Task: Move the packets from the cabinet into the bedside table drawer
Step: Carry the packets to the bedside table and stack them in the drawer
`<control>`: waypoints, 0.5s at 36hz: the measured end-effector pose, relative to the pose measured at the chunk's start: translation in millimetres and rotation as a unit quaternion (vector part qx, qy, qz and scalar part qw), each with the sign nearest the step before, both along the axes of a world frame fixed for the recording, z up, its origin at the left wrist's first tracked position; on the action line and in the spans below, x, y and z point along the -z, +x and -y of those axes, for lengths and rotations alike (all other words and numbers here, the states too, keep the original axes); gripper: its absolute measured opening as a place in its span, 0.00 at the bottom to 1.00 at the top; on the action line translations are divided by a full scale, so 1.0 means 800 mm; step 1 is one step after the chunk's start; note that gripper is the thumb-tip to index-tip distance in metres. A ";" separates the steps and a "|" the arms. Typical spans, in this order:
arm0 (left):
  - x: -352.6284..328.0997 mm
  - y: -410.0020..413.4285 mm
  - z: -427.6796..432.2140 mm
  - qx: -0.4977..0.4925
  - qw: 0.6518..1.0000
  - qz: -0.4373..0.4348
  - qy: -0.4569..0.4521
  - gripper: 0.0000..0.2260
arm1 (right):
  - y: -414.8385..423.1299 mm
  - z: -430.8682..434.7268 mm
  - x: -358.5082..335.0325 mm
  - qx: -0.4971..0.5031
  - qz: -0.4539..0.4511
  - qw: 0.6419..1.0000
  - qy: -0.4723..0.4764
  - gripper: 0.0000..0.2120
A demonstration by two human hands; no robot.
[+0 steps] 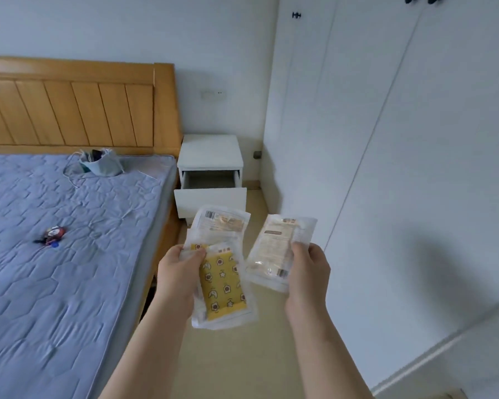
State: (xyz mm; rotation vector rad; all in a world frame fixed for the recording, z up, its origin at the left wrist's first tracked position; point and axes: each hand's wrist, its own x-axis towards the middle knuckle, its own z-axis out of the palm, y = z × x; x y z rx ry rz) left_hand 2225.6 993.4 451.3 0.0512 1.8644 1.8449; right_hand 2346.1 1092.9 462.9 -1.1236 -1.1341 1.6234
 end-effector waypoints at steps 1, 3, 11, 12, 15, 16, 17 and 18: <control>-0.001 -0.018 -0.013 -0.025 1.000 -0.010 -0.001 0.06 | -0.020 -0.015 -0.007 -0.004 -0.007 1.000 0.013 0.13; -0.001 -0.051 -0.031 -0.071 0.997 -0.014 -0.006 0.07 | -0.060 -0.037 -0.012 -0.030 0.002 0.997 0.069 0.15; 0.012 -0.186 -0.107 -0.147 0.989 0.019 0.023 0.04 | -0.232 -0.090 0.031 -0.366 0.134 0.890 0.235 0.11; 0.013 -0.208 -0.118 -0.147 0.988 0.022 0.030 0.03 | -0.254 -0.097 0.038 -0.386 0.130 0.884 0.228 0.12; 0.012 -0.277 -0.150 -0.144 0.988 0.041 0.043 0.01 | -0.322 -0.124 0.041 -0.385 0.069 0.898 0.202 0.13; 0.011 -0.301 -0.159 -0.142 0.987 0.049 0.050 0.02 | -0.345 -0.135 0.040 -0.372 0.053 0.905 0.198 0.15; 0.008 -0.323 -0.168 -0.139 0.987 0.057 0.056 0.03 | -0.367 -0.147 0.039 -0.354 0.043 0.913 0.201 0.14; 0.006 -0.346 -0.178 -0.137 0.987 0.059 0.059 0.02 | -0.391 -0.159 0.040 -0.335 0.054 0.916 0.214 0.11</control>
